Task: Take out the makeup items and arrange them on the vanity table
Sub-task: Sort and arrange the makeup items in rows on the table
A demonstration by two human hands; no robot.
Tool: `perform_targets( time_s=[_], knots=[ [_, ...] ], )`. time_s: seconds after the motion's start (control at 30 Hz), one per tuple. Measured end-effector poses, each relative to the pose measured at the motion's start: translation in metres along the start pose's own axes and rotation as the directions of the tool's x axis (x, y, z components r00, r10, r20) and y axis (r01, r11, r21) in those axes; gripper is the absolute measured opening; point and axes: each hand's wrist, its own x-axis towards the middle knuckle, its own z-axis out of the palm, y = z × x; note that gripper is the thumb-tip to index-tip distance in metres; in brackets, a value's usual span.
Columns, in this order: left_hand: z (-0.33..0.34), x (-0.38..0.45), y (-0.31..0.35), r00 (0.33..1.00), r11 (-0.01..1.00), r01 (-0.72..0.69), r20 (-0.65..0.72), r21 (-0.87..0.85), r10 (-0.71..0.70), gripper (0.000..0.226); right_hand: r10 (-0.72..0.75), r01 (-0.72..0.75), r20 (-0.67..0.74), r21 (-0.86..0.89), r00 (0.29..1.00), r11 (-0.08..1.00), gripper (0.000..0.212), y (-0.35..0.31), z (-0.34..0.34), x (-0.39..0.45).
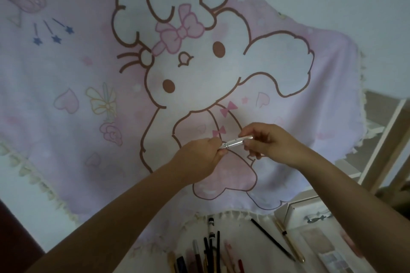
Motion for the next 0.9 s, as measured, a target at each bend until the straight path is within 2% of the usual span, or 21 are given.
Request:
perform_targets(
  time_s=[0.07,0.13,0.2,0.27,0.3,0.33,0.4,0.47,0.53,0.6,0.63,0.7,0.8,0.9],
  knots=[
    [-0.001,0.002,-0.001,1.000,1.000,0.011,-0.001,-0.002,-0.011,0.030,-0.034,0.032,0.012,0.096,0.999,0.995,0.035,0.002,-0.005,-0.001],
    [-0.001,0.002,-0.001,1.000,1.000,0.004,-0.010,0.000,-0.004,0.031,0.003,-0.011,0.050,0.161,0.999,0.987,0.036,0.002,-0.005,0.000],
    [0.000,0.002,0.000,1.000,1.000,-0.006,-0.028,0.000,0.006,0.031,0.041,-0.045,0.054,0.077,0.998,0.996,0.015,0.001,-0.002,0.002],
    [0.002,0.002,0.002,0.999,1.000,-0.016,-0.031,0.013,0.017,0.031,0.038,-0.036,0.019,-0.105,0.999,0.994,0.026,0.001,-0.002,0.003],
    [0.001,0.003,0.002,1.000,1.000,-0.015,-0.024,0.018,0.015,0.031,0.014,-0.012,0.016,-0.107,1.000,0.994,0.024,0.002,-0.003,0.004],
    [0.001,0.004,0.002,1.000,1.000,-0.008,-0.022,0.013,0.009,0.031,-0.001,0.002,0.013,-0.073,1.000,0.997,0.020,0.000,-0.004,0.004],
    [-0.001,0.006,-0.001,1.000,1.000,0.011,-0.021,-0.001,-0.011,0.031,-0.030,0.029,0.017,0.057,0.999,0.998,0.027,0.001,-0.008,0.004],
    [-0.004,0.007,-0.002,1.000,1.000,0.014,-0.011,-0.001,-0.014,0.031,0.022,-0.025,0.022,0.162,1.000,0.987,0.025,-0.001,-0.008,0.004],
    [-0.004,0.007,-0.001,1.000,1.000,0.006,-0.014,-0.013,-0.006,0.028,0.074,-0.076,0.020,0.108,0.997,0.991,0.013,-0.002,-0.006,0.006],
    [-0.003,0.006,0.000,1.000,0.999,0.004,-0.031,-0.044,-0.005,0.023,0.085,-0.085,0.010,0.002,0.996,0.996,0.025,0.000,-0.005,0.007],
    [-0.002,0.005,0.000,0.999,0.999,-0.001,-0.036,-0.055,-0.001,0.022,0.069,-0.069,0.006,-0.006,0.998,0.998,0.024,0.001,-0.005,0.006],
    [-0.001,0.003,0.000,0.996,0.998,-0.036,-0.085,-0.057,0.031,0.021,0.020,-0.020,-0.005,0.026,1.000,0.999,0.024,0.004,-0.005,0.005],
    [-0.001,0.000,-0.001,0.961,0.986,-0.150,-0.226,0.072,0.163,0.014,0.022,-0.021,-0.004,0.113,1.000,0.993,0.028,0.009,-0.003,0.004],
    [0.003,0.001,0.000,0.919,0.967,-0.188,-0.317,0.170,0.234,0.014,0.020,-0.018,-0.019,0.068,1.000,0.997,0.021,0.012,0.001,0.004]
  ],
)
